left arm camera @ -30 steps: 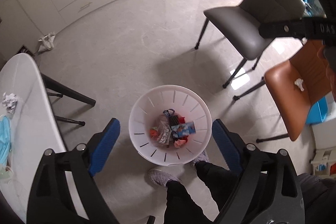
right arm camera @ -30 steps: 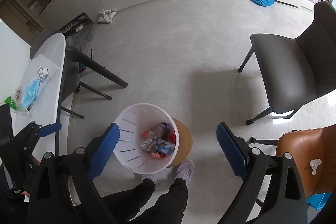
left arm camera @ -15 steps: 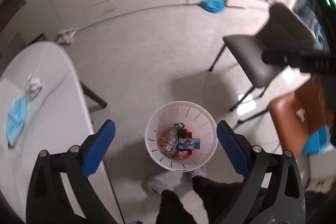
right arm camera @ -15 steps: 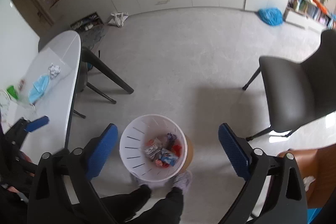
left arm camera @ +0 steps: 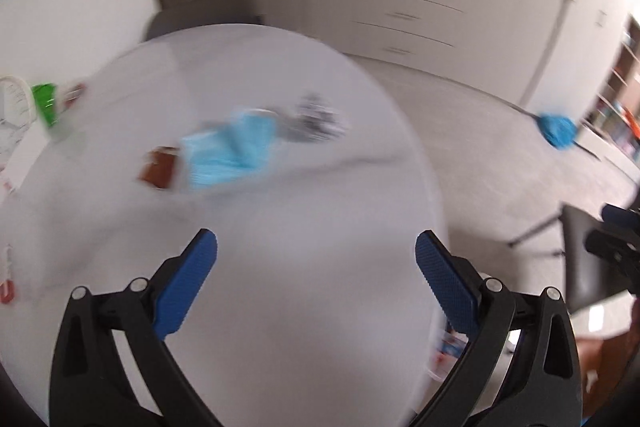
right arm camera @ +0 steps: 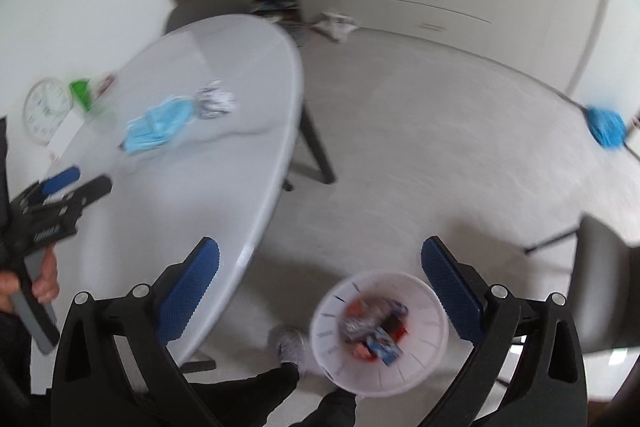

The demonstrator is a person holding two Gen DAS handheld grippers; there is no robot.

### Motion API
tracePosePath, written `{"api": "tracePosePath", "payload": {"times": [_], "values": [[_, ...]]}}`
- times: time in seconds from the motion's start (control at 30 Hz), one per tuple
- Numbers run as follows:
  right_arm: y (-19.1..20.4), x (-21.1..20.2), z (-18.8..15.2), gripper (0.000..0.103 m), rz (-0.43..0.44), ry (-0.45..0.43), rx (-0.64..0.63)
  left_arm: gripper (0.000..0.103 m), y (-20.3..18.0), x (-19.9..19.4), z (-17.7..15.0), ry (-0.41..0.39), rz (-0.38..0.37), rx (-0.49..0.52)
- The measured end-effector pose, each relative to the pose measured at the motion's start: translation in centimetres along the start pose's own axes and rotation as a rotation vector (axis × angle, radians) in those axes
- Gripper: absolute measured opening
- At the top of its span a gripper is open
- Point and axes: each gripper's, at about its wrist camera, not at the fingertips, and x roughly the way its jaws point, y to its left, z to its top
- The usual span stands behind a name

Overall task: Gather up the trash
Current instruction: 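Move both tools back over the mask and crumpled foil, then grasp the blue face mask with the left tool while the right tool grasps the crumpled foil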

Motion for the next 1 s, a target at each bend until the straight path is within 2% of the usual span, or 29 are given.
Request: {"api": "tracePosePath", "payload": {"times": [0.1, 0.2, 0.4, 0.6, 0.7, 0.73, 0.77, 0.83, 0.93, 1.0], "values": [[3.5, 1.7, 2.2, 0.100, 0.035, 0.007, -0.068, 0.095, 3.1, 1.6, 0.9, -0.005, 0.062, -0.013], [6.1, 3.3, 3.9, 0.100, 0.059, 0.016, -0.103, 0.095, 5.5, 3.5, 2.2, -0.001, 0.080, -0.038], [9.0, 5.5, 6.4, 0.100, 0.084, 0.032, -0.131, 0.095, 6.2, 7.5, 5.2, 0.030, 0.080, -0.130], [9.9, 7.0, 7.4, 0.100, 0.086, 0.065, -0.156, 0.094, 5.5, 12.1, 6.3, 0.090, 0.111, -0.197], [9.8, 7.3, 7.4, 0.100, 0.078, 0.077, -0.163, 0.081, 5.7, 14.8, 6.8, 0.137, 0.133, -0.235], [9.8, 7.5, 7.4, 0.100, 0.077, 0.080, -0.164, 0.069, 5.9, 15.6, 6.9, 0.151, 0.135, -0.252], [9.7, 7.6, 7.4, 0.100, 0.076, 0.086, -0.164, 0.063, 6.0, 16.3, 6.9, 0.160, 0.133, -0.268], [9.9, 8.1, 7.5, 0.100, 0.075, 0.095, -0.163, 0.044, 6.5, 17.6, 7.1, 0.191, 0.145, -0.292], [9.9, 8.8, 7.5, 0.100, 0.074, 0.110, -0.165, 0.028, 7.1, 18.4, 7.0, 0.206, 0.159, -0.288], [9.9, 9.2, 7.4, 0.100, 0.075, 0.121, -0.168, 0.024, 7.5, 18.1, 6.9, 0.199, 0.151, -0.289]]}}
